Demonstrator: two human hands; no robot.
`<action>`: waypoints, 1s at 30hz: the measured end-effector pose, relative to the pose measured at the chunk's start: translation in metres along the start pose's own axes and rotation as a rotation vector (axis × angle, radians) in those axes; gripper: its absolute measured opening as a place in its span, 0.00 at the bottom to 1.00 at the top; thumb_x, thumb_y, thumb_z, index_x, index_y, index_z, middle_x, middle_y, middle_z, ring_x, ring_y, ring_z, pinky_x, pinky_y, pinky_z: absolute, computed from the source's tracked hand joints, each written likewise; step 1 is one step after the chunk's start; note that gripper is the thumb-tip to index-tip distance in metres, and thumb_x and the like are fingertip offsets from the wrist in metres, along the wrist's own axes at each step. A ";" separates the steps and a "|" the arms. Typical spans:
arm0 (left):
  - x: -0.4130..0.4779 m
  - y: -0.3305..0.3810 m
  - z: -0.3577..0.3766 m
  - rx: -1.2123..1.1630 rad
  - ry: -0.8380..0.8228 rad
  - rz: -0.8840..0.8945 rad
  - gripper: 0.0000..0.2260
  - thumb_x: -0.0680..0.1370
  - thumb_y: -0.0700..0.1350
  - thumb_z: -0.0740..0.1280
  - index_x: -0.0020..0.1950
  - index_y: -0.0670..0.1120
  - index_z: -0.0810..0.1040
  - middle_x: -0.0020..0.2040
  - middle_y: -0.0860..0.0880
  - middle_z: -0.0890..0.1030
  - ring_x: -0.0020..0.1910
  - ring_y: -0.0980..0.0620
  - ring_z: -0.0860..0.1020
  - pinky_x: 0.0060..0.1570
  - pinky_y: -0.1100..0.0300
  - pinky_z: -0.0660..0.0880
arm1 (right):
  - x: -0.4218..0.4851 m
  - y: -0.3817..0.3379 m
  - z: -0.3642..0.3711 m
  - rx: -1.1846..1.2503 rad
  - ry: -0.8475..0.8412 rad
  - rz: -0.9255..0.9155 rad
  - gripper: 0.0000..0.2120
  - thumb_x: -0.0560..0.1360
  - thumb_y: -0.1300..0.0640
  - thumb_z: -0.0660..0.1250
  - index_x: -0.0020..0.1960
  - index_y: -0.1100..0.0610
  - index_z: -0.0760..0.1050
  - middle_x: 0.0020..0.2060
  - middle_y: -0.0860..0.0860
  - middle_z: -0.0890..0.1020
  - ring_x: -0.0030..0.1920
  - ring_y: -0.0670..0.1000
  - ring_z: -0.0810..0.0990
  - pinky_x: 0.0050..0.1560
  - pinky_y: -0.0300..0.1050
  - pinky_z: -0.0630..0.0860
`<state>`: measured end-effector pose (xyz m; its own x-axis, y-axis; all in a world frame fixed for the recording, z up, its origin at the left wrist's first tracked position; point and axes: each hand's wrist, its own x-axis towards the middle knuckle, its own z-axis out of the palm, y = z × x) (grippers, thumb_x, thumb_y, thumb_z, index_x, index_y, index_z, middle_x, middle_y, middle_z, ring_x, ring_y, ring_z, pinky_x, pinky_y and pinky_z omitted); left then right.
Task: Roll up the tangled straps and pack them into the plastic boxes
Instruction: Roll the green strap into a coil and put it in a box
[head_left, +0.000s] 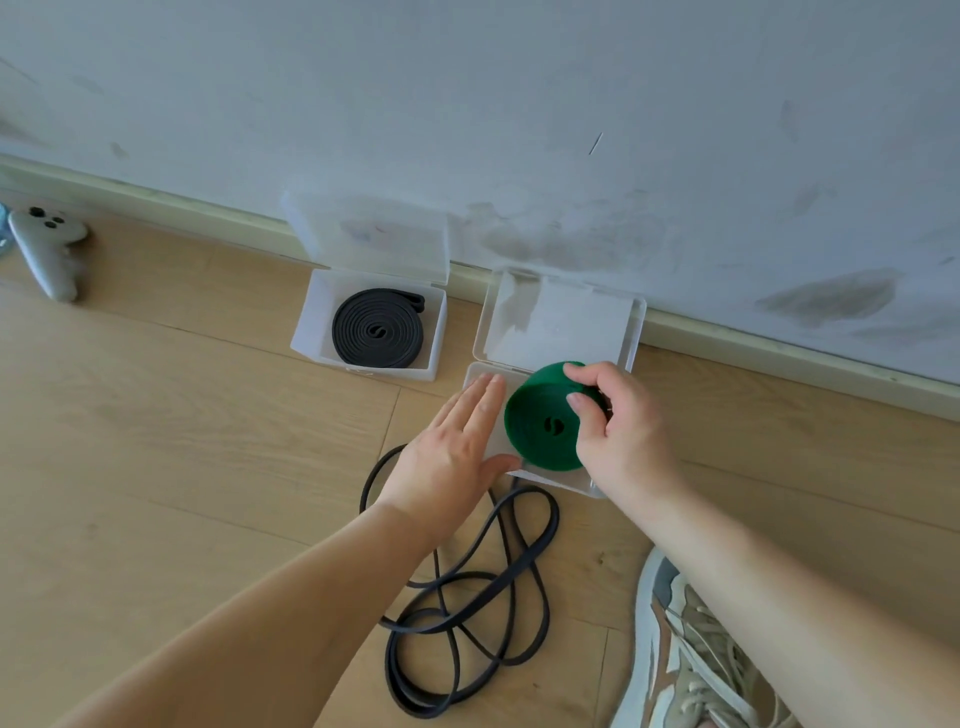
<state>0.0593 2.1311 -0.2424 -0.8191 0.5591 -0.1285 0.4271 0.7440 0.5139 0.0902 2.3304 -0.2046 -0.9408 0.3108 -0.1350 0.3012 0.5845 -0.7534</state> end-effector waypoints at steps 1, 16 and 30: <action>0.002 0.001 0.002 0.006 0.026 -0.007 0.39 0.76 0.53 0.76 0.80 0.41 0.64 0.78 0.42 0.71 0.75 0.42 0.72 0.64 0.53 0.76 | -0.002 0.001 0.001 -0.010 0.001 -0.012 0.09 0.80 0.66 0.67 0.59 0.58 0.80 0.57 0.50 0.83 0.57 0.48 0.80 0.57 0.22 0.68; -0.009 0.006 -0.008 0.148 -0.071 0.217 0.42 0.67 0.52 0.83 0.77 0.42 0.72 0.76 0.43 0.74 0.74 0.47 0.74 0.78 0.50 0.63 | -0.011 0.008 0.003 0.128 -0.154 0.311 0.10 0.82 0.61 0.66 0.61 0.53 0.80 0.54 0.43 0.82 0.55 0.42 0.80 0.53 0.29 0.73; 0.004 0.029 -0.008 0.185 -0.134 0.105 0.31 0.69 0.51 0.82 0.70 0.49 0.80 0.73 0.41 0.76 0.64 0.43 0.82 0.75 0.48 0.52 | -0.005 0.007 0.007 0.329 0.089 0.507 0.10 0.76 0.59 0.76 0.57 0.53 0.85 0.50 0.44 0.87 0.52 0.42 0.84 0.58 0.37 0.79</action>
<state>0.0650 2.1524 -0.2208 -0.7135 0.6714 -0.2004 0.5804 0.7265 0.3678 0.0960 2.3282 -0.2136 -0.6717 0.5593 -0.4858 0.6313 0.0889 -0.7704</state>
